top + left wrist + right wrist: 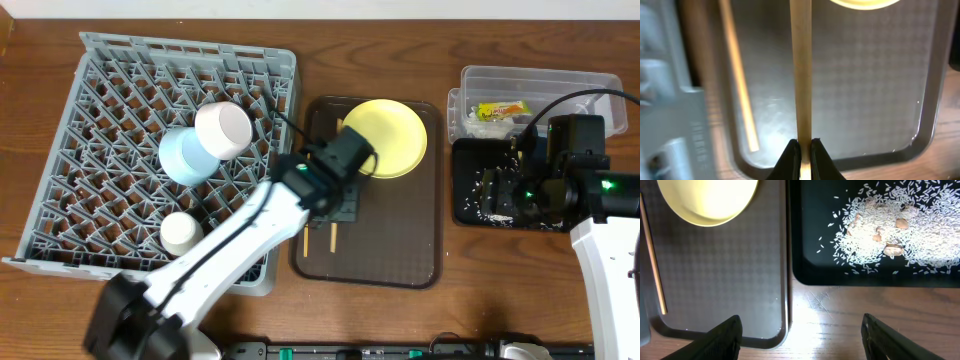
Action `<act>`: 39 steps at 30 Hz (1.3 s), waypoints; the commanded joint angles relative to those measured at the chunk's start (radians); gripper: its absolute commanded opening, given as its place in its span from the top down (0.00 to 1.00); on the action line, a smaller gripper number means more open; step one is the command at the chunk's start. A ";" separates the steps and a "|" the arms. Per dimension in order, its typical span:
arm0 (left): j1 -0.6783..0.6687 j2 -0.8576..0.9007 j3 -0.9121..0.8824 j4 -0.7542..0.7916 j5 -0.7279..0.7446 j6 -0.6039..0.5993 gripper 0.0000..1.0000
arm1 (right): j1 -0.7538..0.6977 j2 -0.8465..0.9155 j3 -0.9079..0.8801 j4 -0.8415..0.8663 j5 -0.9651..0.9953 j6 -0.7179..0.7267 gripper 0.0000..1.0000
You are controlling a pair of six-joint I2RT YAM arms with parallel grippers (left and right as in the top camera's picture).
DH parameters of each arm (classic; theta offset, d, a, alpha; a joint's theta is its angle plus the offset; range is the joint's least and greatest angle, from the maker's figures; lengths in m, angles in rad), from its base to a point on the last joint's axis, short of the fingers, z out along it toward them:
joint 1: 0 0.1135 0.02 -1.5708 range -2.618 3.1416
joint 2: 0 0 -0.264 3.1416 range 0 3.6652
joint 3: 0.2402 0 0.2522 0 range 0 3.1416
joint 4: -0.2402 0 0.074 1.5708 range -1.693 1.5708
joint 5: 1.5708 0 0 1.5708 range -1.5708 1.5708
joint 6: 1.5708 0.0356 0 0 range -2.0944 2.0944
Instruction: Sort waste into correct bins and load items into the dishwasher
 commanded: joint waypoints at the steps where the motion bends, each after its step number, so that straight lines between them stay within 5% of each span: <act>1: 0.095 -0.068 0.005 -0.049 -0.058 0.143 0.94 | -0.010 -0.005 0.003 -0.002 0.003 -0.008 0.26; 7: 0.299 -0.085 0.005 -0.116 -0.050 0.344 0.94 | -0.010 -0.005 0.003 -0.002 0.003 -0.008 0.26; 20: 0.372 -0.005 0.002 -0.116 -0.056 0.395 0.92 | -0.010 -0.005 0.003 -0.002 0.002 -0.008 0.26; 26: 0.372 0.023 0.002 -0.111 -0.085 0.394 0.65 | -0.010 -0.005 0.003 -0.004 0.002 -0.008 0.26; 39: 0.282 -0.029 0.028 -0.069 0.029 0.309 0.57 | -0.010 -0.006 0.003 -0.005 0.002 -0.008 0.26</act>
